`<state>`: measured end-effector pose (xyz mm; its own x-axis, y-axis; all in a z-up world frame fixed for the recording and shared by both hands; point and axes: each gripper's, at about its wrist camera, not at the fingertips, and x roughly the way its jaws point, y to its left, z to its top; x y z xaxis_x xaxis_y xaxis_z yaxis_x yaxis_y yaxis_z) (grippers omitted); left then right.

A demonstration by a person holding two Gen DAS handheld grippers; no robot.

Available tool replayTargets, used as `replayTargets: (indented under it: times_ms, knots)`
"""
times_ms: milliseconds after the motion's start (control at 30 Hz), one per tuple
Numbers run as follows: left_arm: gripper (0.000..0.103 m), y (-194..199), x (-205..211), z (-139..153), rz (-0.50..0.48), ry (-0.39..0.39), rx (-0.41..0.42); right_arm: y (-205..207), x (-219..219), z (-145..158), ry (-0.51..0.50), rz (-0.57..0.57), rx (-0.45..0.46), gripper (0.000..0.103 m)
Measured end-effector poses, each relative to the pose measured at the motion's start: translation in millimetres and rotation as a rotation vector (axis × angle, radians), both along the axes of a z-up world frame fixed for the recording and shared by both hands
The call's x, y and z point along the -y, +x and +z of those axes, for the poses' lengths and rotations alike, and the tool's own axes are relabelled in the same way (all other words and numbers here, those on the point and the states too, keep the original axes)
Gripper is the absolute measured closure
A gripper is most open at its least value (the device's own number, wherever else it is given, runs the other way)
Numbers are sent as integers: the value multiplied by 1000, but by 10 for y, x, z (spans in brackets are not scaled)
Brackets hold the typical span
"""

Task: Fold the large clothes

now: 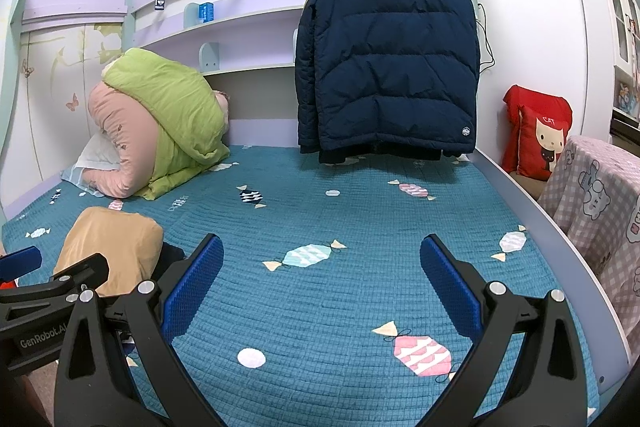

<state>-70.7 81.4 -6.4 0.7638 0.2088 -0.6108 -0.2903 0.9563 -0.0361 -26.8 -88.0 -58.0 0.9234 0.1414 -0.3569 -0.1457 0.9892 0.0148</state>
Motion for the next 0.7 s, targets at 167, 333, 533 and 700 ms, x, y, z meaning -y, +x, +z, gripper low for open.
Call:
replayTargets:
  times_ms: [167,333,533,700]
  knots:
    - [10,4,1,-3,-2,0,-1,-2,8,1,1,-1,-2,8]
    - [10,8,-9,-9,-4,1,-2,-12,20,-6,1,-5,-4,8]
    - [10,13,-25,-12,-7,2,-6,-18,30,-16,0,-7,-6,8]
    - [10,9,-51,-33,-13,1,-12,-36,40,-33,2,-10,-10,8]
